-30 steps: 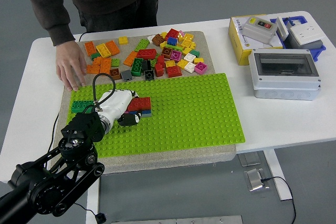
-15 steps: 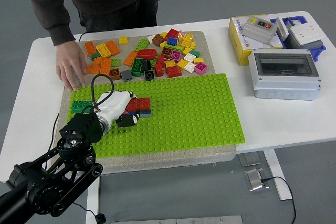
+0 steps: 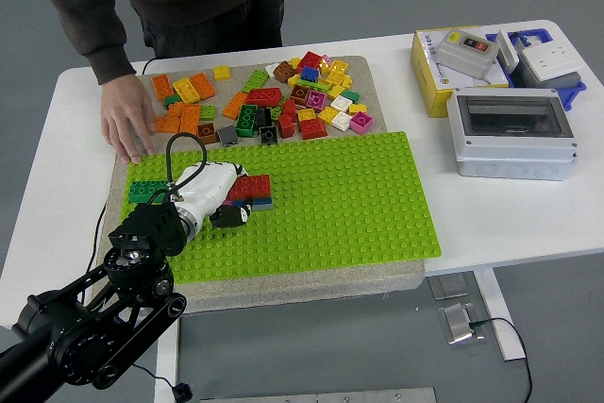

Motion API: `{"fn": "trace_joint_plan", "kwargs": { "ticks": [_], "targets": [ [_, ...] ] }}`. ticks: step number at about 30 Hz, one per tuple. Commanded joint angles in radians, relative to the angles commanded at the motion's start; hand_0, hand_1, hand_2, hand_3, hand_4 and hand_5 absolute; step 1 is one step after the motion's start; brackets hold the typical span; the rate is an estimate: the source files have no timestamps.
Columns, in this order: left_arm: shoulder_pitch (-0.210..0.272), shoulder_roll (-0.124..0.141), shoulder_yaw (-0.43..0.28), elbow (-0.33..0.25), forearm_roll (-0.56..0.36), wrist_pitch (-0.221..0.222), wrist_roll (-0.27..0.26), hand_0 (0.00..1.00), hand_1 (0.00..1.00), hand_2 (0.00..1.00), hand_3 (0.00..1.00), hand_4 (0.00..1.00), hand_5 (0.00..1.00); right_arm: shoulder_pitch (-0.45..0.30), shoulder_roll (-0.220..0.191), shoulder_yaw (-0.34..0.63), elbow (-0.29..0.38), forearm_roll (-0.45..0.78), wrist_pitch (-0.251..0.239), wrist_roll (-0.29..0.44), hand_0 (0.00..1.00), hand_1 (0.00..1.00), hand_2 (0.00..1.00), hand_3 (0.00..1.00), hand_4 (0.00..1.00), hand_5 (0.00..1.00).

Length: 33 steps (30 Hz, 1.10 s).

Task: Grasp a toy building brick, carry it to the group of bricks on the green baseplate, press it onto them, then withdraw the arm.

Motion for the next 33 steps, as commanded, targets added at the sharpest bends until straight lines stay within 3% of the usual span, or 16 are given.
{"fn": "trace_joint_plan", "kwargs": {
  "ticks": [33],
  "targets": [
    [-0.001,0.001,-0.004,-0.007,0.000,-0.019,-0.015,0.942,0.923,0.899,0.610,0.425,0.311,0.001,-0.001,-0.010,0.000,0.009,-0.004,0.006,0.630,0.625,0.623,0.618,0.457,0.742]
  ]
}}
